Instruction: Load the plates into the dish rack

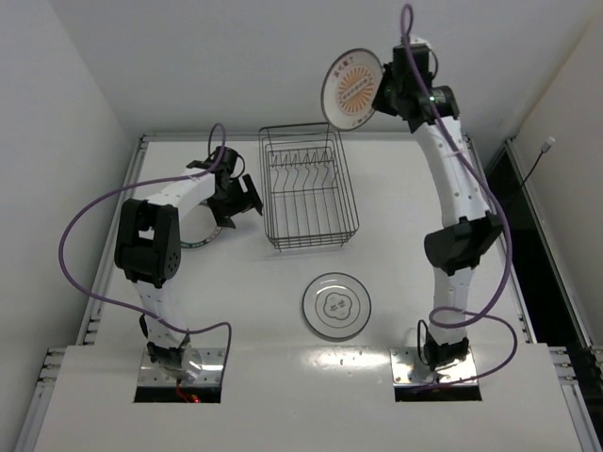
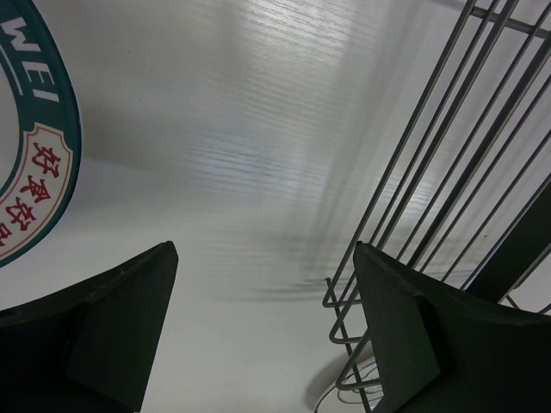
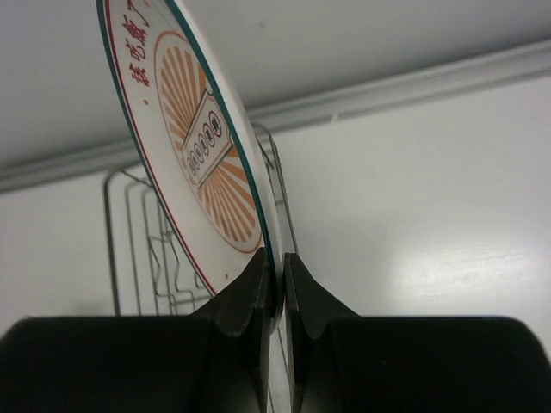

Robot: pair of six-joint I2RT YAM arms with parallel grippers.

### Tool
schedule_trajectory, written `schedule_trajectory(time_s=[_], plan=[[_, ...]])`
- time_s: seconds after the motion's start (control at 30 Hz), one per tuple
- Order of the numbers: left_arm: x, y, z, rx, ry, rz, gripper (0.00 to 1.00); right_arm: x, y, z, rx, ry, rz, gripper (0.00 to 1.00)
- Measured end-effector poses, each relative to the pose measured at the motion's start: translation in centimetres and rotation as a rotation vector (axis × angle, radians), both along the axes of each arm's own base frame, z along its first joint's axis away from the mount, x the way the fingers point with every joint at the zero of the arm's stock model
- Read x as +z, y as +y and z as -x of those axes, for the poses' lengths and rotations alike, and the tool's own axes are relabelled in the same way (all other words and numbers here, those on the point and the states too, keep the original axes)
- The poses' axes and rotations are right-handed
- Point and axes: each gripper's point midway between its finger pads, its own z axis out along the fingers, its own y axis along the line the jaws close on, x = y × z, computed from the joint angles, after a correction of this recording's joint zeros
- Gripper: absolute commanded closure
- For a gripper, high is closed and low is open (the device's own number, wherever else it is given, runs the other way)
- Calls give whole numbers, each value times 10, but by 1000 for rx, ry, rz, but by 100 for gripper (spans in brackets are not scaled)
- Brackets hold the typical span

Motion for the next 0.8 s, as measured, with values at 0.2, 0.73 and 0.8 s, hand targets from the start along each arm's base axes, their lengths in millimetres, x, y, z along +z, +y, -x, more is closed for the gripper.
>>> schedule_trajectory(time_s=[0.2, 0.73, 0.8], plan=[[6, 5, 2, 10, -10, -23, 19, -93, 31, 18, 7, 227, 168, 100], [21, 15, 9, 28, -31, -63, 19, -138, 50, 21, -38, 275, 442, 100], [21, 15, 9, 29, -31, -66, 19, -146, 59, 19, -30, 276, 454, 100]])
